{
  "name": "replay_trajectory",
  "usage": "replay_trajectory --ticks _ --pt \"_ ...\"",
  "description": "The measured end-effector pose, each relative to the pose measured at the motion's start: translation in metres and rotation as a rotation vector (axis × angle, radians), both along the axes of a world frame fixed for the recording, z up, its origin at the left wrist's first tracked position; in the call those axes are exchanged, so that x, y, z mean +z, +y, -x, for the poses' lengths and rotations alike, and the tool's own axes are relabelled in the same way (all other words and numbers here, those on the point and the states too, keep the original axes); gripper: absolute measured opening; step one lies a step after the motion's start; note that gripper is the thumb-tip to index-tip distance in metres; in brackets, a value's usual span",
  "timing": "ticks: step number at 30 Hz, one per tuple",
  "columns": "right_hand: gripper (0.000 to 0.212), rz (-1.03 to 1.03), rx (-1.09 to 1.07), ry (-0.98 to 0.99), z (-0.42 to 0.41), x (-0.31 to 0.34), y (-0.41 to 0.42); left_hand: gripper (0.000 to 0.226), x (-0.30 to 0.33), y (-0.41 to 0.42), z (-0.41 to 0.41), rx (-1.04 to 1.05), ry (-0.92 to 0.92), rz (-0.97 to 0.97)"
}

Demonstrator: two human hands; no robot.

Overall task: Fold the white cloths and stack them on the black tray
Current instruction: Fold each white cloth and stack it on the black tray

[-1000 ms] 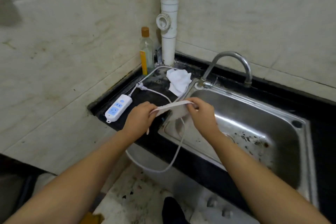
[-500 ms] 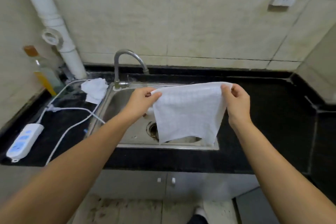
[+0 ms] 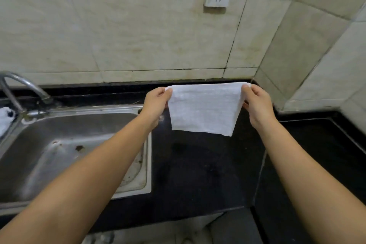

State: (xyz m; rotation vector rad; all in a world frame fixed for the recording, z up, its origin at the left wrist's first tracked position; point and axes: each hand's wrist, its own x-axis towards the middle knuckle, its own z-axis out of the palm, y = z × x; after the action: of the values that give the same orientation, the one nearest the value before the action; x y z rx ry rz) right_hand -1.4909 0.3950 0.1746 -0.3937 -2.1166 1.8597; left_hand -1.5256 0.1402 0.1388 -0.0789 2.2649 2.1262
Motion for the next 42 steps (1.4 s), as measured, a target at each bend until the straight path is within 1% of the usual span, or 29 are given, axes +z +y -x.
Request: replay_trajectory --ticks 2,5,9,11,14,16,18,21,23,26,29,32,34,35,37,39,40,42 --pt "0.02 0.002 0.014 0.01 0.004 -0.001 0.024 0.034 0.002 0.019 0.004 -0.004 0.008 -0.038" --pt "0.02 -0.01 0.063 -0.008 0.001 -0.017 0.049 0.03 -0.011 0.032 0.0 -0.058 -0.036 -0.063" --pt "0.017 -0.025 0.092 -0.142 -0.022 -0.065 0.063 0.019 -0.051 0.035 -0.023 -0.133 -0.175 -0.084" --pt "0.016 -0.052 0.13 -0.242 -0.043 -0.093 0.067 0.016 -0.079 0.031 -0.039 -0.167 -0.27 -0.036" --pt "0.018 -0.041 0.186 -0.367 -0.084 -0.126 0.072 0.018 -0.115 0.023 -0.068 -0.27 -0.419 0.088" --pt "0.017 -0.017 0.201 -0.432 -0.107 -0.146 0.073 0.018 -0.132 0.022 -0.088 -0.316 -0.506 0.095" --pt "0.017 -0.025 0.229 -0.487 -0.12 -0.162 0.072 0.015 -0.144 0.024 -0.103 -0.321 -0.534 0.11" --pt "0.025 -0.108 0.248 -0.52 -0.113 -0.169 0.069 0.019 -0.152 0.027 -0.104 -0.237 -0.501 0.122" --pt "0.024 -0.157 0.226 -0.498 -0.094 -0.168 0.067 0.022 -0.153 0.031 -0.093 -0.159 -0.416 0.21" --pt "0.021 -0.237 0.168 -0.466 -0.057 -0.166 0.063 0.019 -0.15 0.042 -0.067 -0.036 -0.272 0.432" --pt "0.019 -0.36 0.108 -0.479 -0.023 -0.171 0.058 0.023 -0.15 0.053 -0.044 0.061 -0.188 0.625" --pt "0.014 -0.56 0.075 -0.528 -0.002 -0.186 0.054 0.025 -0.159 0.057 -0.033 0.065 -0.131 0.846" --pt "0.018 -0.716 0.087 -0.576 0.0 -0.192 0.052 0.023 -0.167 0.06 -0.034 0.041 -0.118 0.993" --pt "0.021 -0.785 0.096 -0.591 -0.001 -0.193 0.051 0.021 -0.171 0.06 -0.036 0.04 -0.116 1.034" --pt "0.031 -0.878 0.107 -0.588 -0.002 -0.193 0.049 0.024 -0.175 0.062 -0.042 0.083 -0.111 1.045" --pt "0.044 -0.978 0.136 -0.533 -0.001 -0.188 0.04 0.035 -0.176 0.062 -0.053 0.125 -0.096 1.03" --pt "0.047 -1.025 0.185 -0.486 0.002 -0.184 0.032 0.041 -0.176 0.061 -0.059 0.123 -0.083 1.037" --pt "0.047 -1.06 0.367 -0.402 0.013 -0.178 0.005 0.051 -0.179 0.058 -0.074 0.087 -0.055 1.055"
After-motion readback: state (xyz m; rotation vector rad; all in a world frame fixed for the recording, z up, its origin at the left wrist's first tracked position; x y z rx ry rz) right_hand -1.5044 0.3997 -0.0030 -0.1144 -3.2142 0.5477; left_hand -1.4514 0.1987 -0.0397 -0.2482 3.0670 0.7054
